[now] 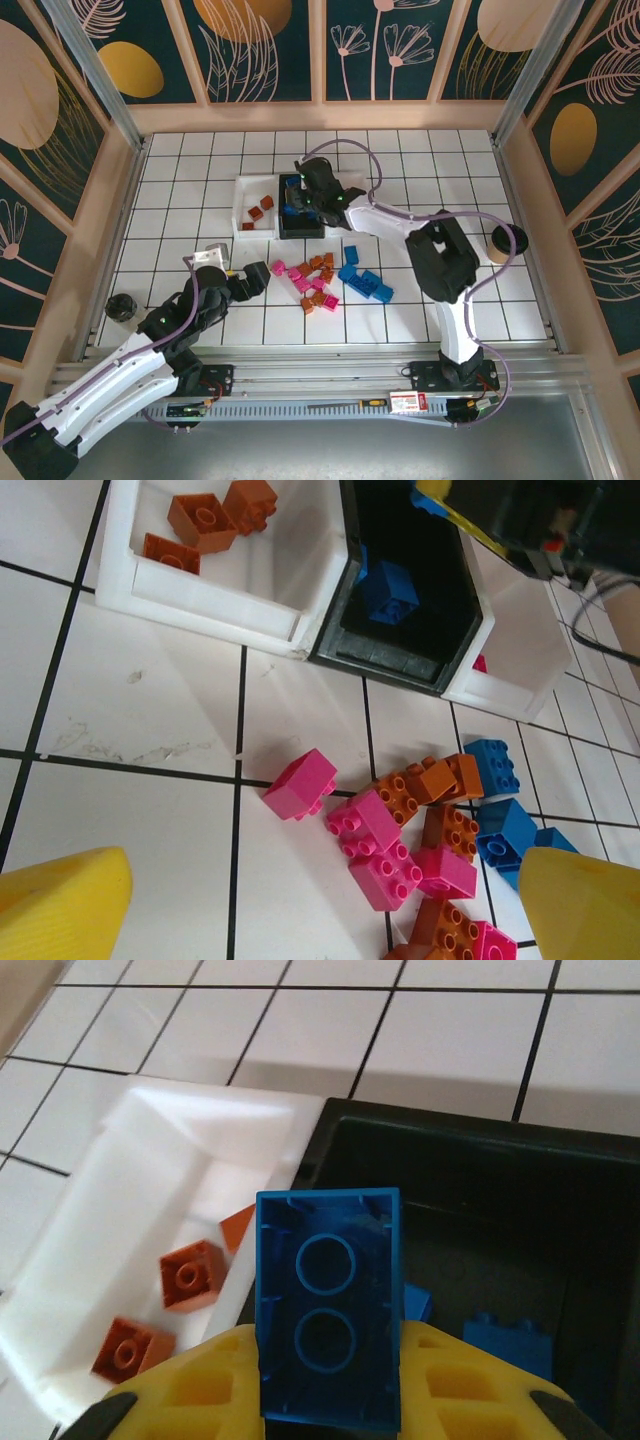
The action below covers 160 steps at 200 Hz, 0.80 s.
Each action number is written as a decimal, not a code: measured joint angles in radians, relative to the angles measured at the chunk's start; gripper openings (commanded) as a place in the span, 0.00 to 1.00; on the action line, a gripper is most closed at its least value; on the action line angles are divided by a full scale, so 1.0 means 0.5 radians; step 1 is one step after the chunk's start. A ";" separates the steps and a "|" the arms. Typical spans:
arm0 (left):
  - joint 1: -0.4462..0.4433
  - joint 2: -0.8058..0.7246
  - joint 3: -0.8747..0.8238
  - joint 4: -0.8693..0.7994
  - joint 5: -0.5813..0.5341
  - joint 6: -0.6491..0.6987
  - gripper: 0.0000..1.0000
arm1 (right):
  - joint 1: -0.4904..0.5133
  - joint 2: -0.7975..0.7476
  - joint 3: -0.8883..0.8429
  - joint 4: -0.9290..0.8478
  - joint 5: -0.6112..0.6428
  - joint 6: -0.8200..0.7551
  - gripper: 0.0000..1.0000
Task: Sort the legos into containers by color
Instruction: Place the lego in the container.
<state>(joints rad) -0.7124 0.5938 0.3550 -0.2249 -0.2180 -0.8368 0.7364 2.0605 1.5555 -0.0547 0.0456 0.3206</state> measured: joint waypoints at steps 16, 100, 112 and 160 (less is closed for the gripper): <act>0.000 0.017 -0.014 -0.001 0.011 0.002 0.96 | -0.018 0.092 0.118 -0.050 0.018 0.011 0.57; 0.000 0.745 0.066 0.237 0.208 0.154 0.77 | -0.014 -0.224 -0.266 0.012 0.020 0.056 0.62; 0.000 0.928 0.141 0.294 0.225 0.192 0.73 | -0.008 -0.355 -0.417 0.051 0.018 0.064 0.62; 0.110 1.443 0.407 0.499 0.261 0.253 0.69 | 0.010 -0.815 -0.926 0.178 0.033 0.106 0.62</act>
<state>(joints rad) -0.6575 1.3151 0.5587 0.0246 -0.0875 -0.7105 0.7414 1.6531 1.0924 0.0341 0.0620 0.3737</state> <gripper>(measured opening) 0.673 0.619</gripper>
